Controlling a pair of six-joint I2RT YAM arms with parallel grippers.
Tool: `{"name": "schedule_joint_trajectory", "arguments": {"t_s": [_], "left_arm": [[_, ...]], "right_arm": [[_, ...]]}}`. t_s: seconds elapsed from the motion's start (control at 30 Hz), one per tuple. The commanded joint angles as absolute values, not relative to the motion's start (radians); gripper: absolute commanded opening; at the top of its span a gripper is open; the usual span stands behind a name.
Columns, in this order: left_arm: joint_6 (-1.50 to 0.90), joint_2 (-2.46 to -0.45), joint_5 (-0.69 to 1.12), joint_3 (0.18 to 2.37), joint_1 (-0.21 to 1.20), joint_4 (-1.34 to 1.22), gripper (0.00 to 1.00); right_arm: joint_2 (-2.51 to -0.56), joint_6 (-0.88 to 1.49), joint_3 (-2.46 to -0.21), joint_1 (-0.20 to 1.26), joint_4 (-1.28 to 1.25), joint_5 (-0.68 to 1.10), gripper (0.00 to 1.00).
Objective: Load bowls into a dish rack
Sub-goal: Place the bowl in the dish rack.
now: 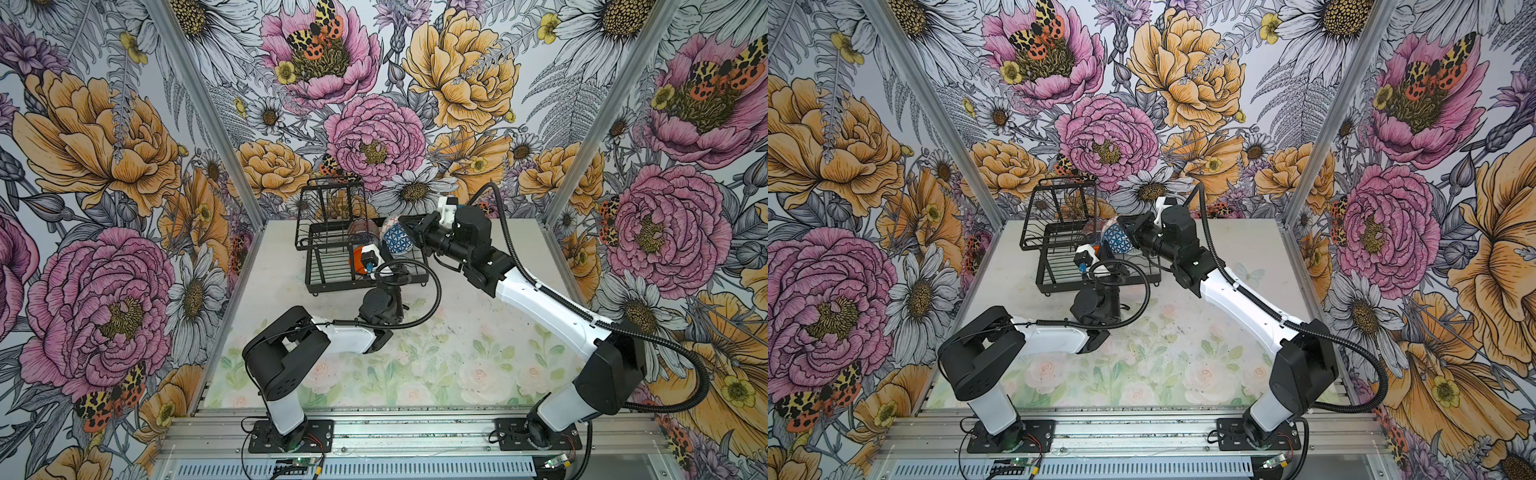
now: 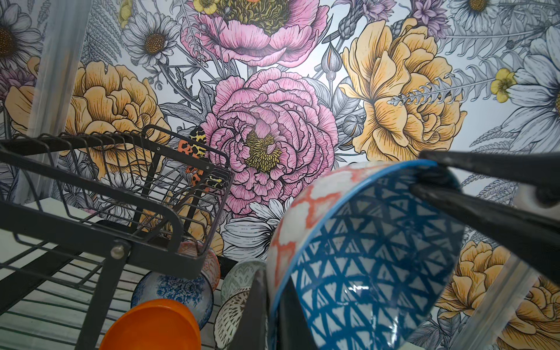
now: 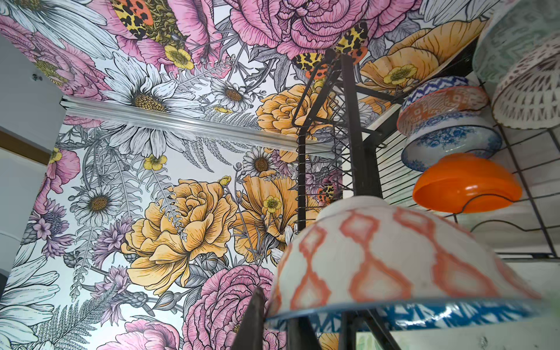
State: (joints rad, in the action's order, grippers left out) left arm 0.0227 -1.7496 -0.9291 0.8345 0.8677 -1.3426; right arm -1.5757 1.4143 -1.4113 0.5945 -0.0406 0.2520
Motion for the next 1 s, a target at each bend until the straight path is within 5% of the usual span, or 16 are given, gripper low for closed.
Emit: {"name": "schedule_joint_trajectory", "arguments": {"t_s": [0.0,0.63,0.8,0.97], "left_arm": [[0.081,-1.762,-0.847,0.864,0.893,-1.416,0.00],[0.122,-1.800,-0.852,0.891,0.874,-1.416,0.00],[0.138,-1.807,-0.850,0.900,0.882,-1.416,0.00],[0.147,-1.799,-0.856,0.901,0.879,-1.414,0.00]], "right_arm": [[-1.613,1.415,-1.461,0.551,-0.067,0.173,0.17],[-1.662,1.473,-1.516,0.534,-0.050,0.194,0.29],[-1.686,1.470,-1.548,0.534,-0.051,0.225,0.03],[-1.674,1.449,-1.530,0.536,-0.052,0.217,0.00]]}}
